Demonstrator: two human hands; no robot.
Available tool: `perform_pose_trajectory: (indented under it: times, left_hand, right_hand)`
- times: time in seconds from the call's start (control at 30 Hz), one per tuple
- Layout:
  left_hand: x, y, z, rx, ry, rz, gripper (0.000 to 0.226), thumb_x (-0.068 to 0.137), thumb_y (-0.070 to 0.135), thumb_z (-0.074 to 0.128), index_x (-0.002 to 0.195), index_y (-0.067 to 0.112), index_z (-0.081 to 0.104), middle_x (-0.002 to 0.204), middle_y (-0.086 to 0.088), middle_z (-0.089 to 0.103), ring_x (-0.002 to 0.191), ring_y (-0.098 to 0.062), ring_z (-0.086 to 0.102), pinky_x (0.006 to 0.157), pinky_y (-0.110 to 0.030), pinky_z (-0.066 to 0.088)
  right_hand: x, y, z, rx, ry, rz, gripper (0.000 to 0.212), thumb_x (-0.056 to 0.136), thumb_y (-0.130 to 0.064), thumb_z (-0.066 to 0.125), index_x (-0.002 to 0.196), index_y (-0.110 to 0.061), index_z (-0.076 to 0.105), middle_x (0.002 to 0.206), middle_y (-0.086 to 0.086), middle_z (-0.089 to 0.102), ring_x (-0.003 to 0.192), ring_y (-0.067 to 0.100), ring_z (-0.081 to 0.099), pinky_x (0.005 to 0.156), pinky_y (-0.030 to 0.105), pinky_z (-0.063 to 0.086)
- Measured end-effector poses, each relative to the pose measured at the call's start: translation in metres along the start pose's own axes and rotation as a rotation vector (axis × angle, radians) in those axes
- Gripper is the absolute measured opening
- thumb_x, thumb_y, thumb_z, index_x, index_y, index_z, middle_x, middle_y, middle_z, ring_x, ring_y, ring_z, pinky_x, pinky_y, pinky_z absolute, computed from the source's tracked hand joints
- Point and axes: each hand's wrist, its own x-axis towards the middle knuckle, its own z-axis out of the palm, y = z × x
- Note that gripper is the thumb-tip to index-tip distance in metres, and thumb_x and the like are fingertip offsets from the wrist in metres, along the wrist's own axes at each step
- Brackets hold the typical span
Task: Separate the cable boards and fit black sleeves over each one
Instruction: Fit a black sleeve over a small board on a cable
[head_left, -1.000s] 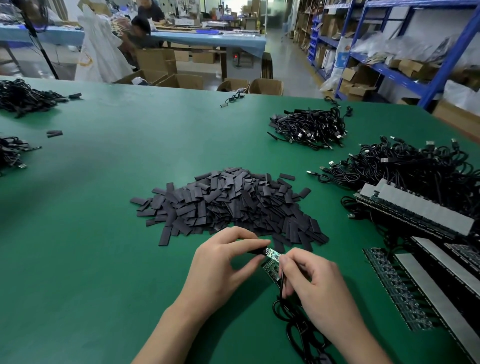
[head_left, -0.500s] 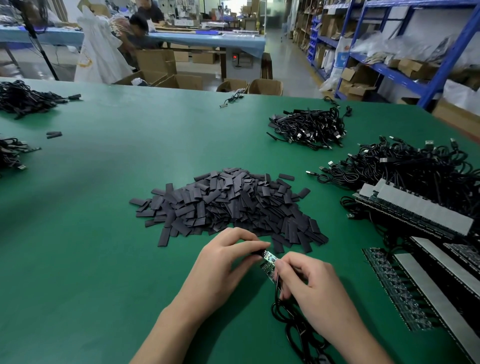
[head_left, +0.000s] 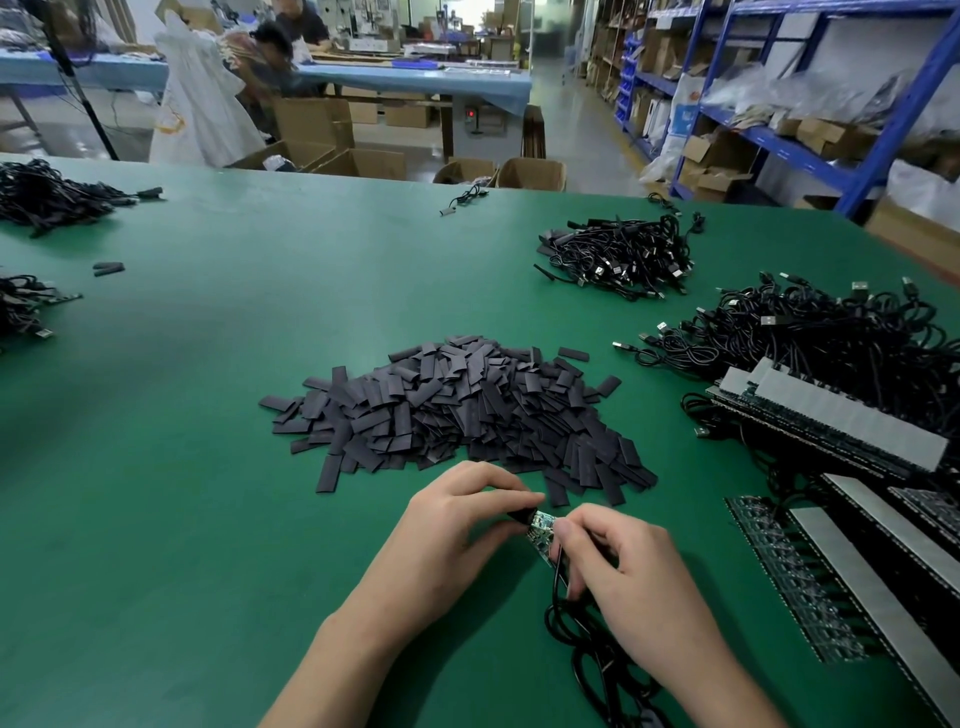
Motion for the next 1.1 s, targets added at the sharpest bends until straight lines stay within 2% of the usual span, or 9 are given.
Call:
perform_pose_trajectory:
  times: [0.1,0.27,0.47,0.67,0.87,0.97,1.1]
  left_hand:
    - [0.0,0.0,0.0,0.006,0.006,0.005,0.026,0.091,0.017,0.075,0.117,0.021,0.077,0.109,0.011,0.068,0.103,-0.007,0.063,0.089,-0.027,0.052]
    - [0.0,-0.002,-0.002,0.01,-0.025,-0.005,0.025,0.091,0.02,0.076,0.115,0.022,0.078,0.107,0.012,0.068,0.102,-0.006,0.063,0.089,-0.027,0.052]
    - [0.0,-0.002,-0.003,0.072,-0.055,-0.009,0.022,0.092,0.027,0.075,0.114,0.029,0.077,0.105,0.018,0.067,0.1,-0.004,0.062,0.085,-0.027,0.053]
    - [-0.001,-0.004,-0.005,-0.047,-0.114,-0.064,0.024,0.092,0.027,0.076,0.115,0.03,0.077,0.106,0.02,0.067,0.1,0.0,0.063,0.088,-0.028,0.053]
    - [-0.001,-0.002,-0.004,-0.099,-0.127,-0.102,0.024,0.092,0.028,0.077,0.116,0.029,0.078,0.105,0.02,0.067,0.099,-0.001,0.064,0.089,-0.029,0.054]
    - [-0.001,-0.001,-0.003,-0.102,-0.115,-0.122,0.025,0.09,0.028,0.078,0.115,0.029,0.078,0.104,0.02,0.068,0.099,-0.001,0.065,0.089,-0.028,0.054]
    - [0.0,0.0,-0.003,-0.135,-0.07,-0.174,0.026,0.089,0.028,0.08,0.114,0.028,0.078,0.103,0.018,0.069,0.099,-0.003,0.066,0.09,-0.03,0.053]
  right_hand:
    - [0.0,0.0,0.0,0.008,0.0,-0.005,0.033,0.099,-0.041,0.054,0.074,-0.021,0.061,0.061,0.007,0.062,0.05,0.012,0.047,0.053,0.032,0.039]
    - [0.0,0.001,0.0,0.012,0.0,0.014,0.035,0.095,-0.045,0.053,0.076,-0.02,0.066,0.061,0.012,0.055,0.05,0.005,0.04,0.053,0.032,0.033]
    - [0.0,0.001,0.001,0.02,-0.007,0.031,0.031,0.096,-0.042,0.054,0.074,-0.022,0.065,0.052,-0.002,0.042,0.05,0.009,0.036,0.053,0.034,0.03]
    - [0.001,0.005,-0.001,0.047,-0.024,0.051,0.03,0.097,-0.041,0.055,0.075,-0.024,0.066,0.052,-0.003,0.044,0.051,0.01,0.04,0.054,0.033,0.032]
    - [0.003,0.009,-0.001,0.163,-0.06,0.122,0.035,0.102,-0.034,0.055,0.07,-0.026,0.066,0.049,-0.003,0.048,0.049,0.012,0.046,0.052,0.025,0.038]
    - [0.004,0.01,0.001,0.17,-0.064,0.123,0.033,0.099,-0.039,0.053,0.071,-0.025,0.066,0.05,-0.004,0.049,0.05,0.012,0.048,0.054,0.027,0.04]
    - [0.004,0.01,0.001,0.146,-0.068,0.086,0.033,0.102,-0.035,0.055,0.073,-0.023,0.065,0.05,-0.004,0.047,0.05,0.01,0.047,0.056,0.032,0.04]
